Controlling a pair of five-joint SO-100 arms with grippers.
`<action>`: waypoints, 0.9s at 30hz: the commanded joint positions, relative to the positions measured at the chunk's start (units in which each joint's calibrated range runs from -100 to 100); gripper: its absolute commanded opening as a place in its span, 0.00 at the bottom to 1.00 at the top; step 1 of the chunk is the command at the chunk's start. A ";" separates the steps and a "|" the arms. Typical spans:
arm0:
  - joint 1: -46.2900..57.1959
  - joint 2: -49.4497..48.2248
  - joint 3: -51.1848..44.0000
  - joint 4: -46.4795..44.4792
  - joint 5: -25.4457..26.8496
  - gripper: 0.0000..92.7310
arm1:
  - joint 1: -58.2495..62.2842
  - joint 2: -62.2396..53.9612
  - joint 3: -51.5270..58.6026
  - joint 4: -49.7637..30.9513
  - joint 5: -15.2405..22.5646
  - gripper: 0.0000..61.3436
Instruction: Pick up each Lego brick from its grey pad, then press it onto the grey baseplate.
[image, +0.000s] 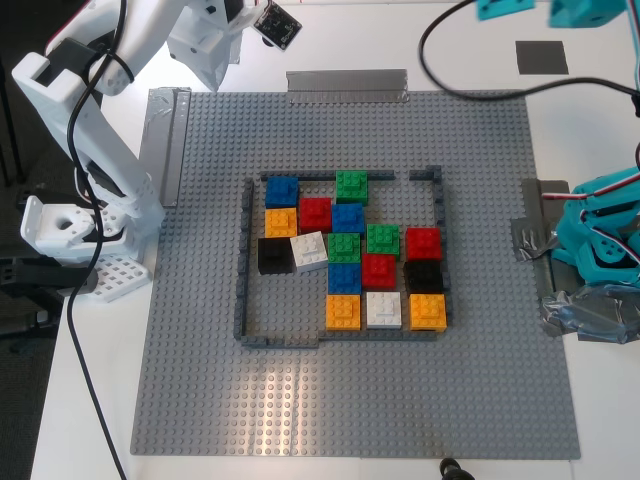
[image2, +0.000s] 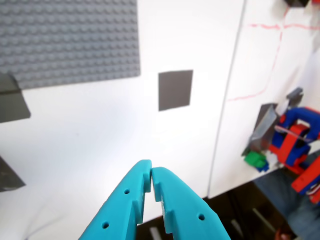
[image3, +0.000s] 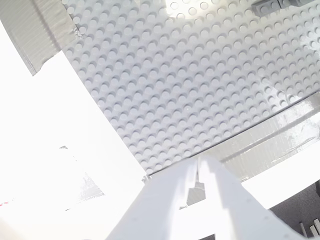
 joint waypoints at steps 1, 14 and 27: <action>8.13 -1.61 0.79 0.37 2.94 0.00 | 0.07 -3.93 -3.60 0.12 0.39 0.00; 17.85 4.40 17.04 -8.01 4.65 0.00 | -0.73 -3.33 -3.60 1.10 0.54 0.00; 15.31 4.40 17.31 -7.68 4.70 0.00 | -1.82 -3.33 -3.42 1.34 0.44 0.00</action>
